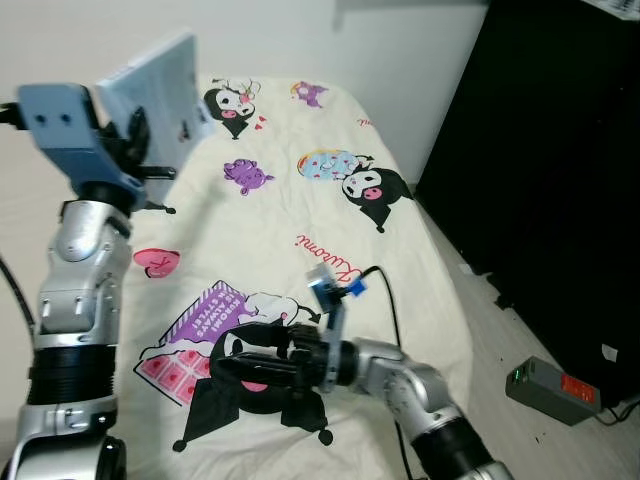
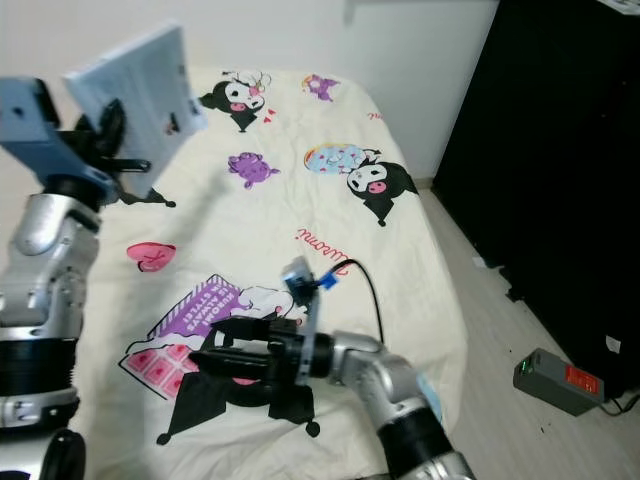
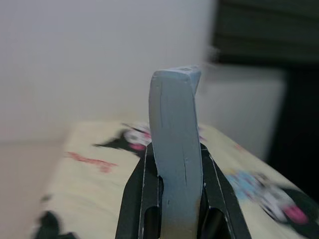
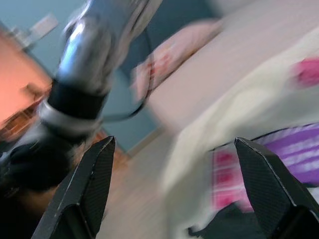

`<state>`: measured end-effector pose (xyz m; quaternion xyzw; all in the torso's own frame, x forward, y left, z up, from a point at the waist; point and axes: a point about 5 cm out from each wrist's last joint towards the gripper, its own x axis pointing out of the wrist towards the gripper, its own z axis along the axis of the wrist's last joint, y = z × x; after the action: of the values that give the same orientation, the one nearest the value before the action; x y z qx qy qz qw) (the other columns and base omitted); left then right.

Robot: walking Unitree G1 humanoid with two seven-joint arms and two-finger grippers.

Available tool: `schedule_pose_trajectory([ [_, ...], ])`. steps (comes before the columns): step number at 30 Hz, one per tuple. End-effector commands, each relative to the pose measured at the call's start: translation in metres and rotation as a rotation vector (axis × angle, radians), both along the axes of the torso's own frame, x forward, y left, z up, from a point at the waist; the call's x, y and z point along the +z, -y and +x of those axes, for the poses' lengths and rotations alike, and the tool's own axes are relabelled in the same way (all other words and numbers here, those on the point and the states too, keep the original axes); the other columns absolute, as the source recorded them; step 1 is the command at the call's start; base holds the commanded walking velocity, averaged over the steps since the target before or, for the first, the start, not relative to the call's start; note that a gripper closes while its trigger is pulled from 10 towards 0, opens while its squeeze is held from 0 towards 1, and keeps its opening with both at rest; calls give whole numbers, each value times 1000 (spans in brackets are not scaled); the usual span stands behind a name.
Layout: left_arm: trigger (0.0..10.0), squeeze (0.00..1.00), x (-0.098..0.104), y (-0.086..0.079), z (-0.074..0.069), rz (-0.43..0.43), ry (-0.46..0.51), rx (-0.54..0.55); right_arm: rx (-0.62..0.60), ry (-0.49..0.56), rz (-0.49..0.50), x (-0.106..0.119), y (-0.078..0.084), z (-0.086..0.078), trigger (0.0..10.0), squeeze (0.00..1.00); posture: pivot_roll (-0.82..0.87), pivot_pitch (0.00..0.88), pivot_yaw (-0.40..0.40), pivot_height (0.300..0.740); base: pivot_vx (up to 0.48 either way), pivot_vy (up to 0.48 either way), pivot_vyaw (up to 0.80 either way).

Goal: Clean up the room

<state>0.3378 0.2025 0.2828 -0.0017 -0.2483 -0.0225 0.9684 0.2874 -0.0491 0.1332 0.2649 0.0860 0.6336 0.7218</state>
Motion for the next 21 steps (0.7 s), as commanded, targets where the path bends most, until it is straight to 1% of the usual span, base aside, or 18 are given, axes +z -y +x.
schedule_pose_trajectory([
  [1,706,0,-7,8,1,41,-13,-30,-120,-12,9,1,15,10,10000,0,-62,22,-61,530,0,0,0],
  [2,706,0,-13,10,2,52,-34,-30,-187,-18,6,1,23,16,10000,0,-63,21,-59,530,0,0,0],
  [4,706,0,-35,5,5,57,-110,6,-369,-42,-20,1,42,31,10000,0,-67,21,-53,530,0,0,0],
  [5,235,0,-50,-1,6,45,-164,42,-471,-63,-17,1,54,39,10000,0,-71,16,-49,530,0,0,0],
  [6,235,0,-61,-5,6,36,-199,66,-533,-79,-14,1,62,44,10000,0,-71,16,-49,530,0,0,0],
  [7,0,0,-74,-13,5,-7,-244,108,-582,-85,0,3,72,46,10000,0,-72,18,-47,530,0,0,0],
  [9,0,0,-94,-24,2,-85,-307,170,-623,-80,34,6,84,46,10000,0,-70,16,-47,530,0,0,0],
  [10,0,0,-94,-24,2,-85,-307,170,-623,-80,34,6,84,46,10000,0,-70,16,-47,530,0,0,0],
  [11,0,0,-102,-28,0,-116,-328,192,-628,-74,52,7,88,45,10000,0,-70,16,-46,530,0,0,0],
  [12,4039,0,-110,-30,-4,-255,-338,167,-641,-69,66,9,91,44,10000,0,-71,15,-45,535,0,0,0],
  [13,8196,0,-115,-27,-7,-391,-334,106,-649,-63,67,10,93,43,10000,0,-74,17,-43,540,0,0,0],
  [14,9373,0,-116,-23,-10,-480,-322,38,-655,-58,63,10,94,42,10000,0,-74,17,-43,545,0,0,0],
  [16,9373,0,-116,-23,-10,-480,-322,38,-655,-58,63,10,94,42,10000,0,-74,17,-43,545,0,0,0],
  [17,10000,0,-115,-13,-15,-509,-308,-34,-662,-62,72,11,95,42,10000,0,-74,16,-45,550,0,0,0],
  [18,10000,0,-115,-13,-15,-509,-308,-34,-662,-62,72,11,95,42,10000,0,-74,16,-45,550,0,0,0],
  [19,10000,0,-116,0,-18,-545,-321,-104,-666,-63,74,11,95,42,10000,0,-74,17,-45,555,0,0,0],
  [20,10000,0,-116,0,-18,-545,-321,-104,-666,-63,74,11,95,42,10000,0,-74,17,-45,555,0,0,0],
  [21,10000,0,-119,12,-22,-584,-348,-153,-670,-66,79,11,94,43,10000,0,-71,16,-48,560,0,0,0],
])
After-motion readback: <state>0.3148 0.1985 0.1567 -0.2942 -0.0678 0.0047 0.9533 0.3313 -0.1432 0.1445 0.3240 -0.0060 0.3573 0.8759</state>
